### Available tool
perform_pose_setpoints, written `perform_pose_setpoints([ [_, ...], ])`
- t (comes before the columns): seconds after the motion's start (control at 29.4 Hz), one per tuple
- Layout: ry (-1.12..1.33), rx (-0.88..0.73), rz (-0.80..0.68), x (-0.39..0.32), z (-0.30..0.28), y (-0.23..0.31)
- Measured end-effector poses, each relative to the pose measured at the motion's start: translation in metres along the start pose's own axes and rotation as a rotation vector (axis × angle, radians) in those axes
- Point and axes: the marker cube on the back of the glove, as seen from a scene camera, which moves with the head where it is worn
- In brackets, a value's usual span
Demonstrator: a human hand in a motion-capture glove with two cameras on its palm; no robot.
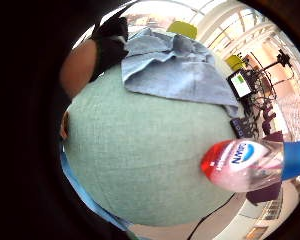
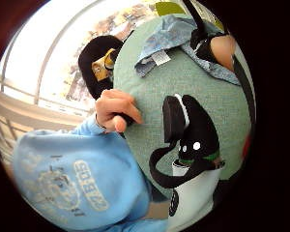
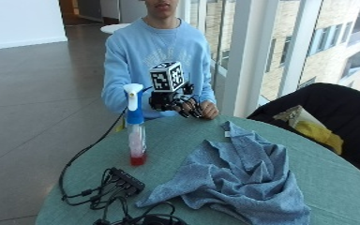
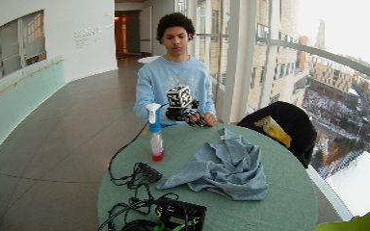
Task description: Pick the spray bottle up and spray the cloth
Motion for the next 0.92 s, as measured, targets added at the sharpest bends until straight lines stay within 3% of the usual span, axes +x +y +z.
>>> perform_pose_setpoints([
  [0.54, -0.071, 0.048, 0.171, 0.032, -0.014, 0.077],
  [0.82, -0.299, 0.242, 0.47, 0.055, -0.05, 0.137],
  [0.92, -0.408, 0.263, 0.415, 0.066, -0.055, 0.153],
])
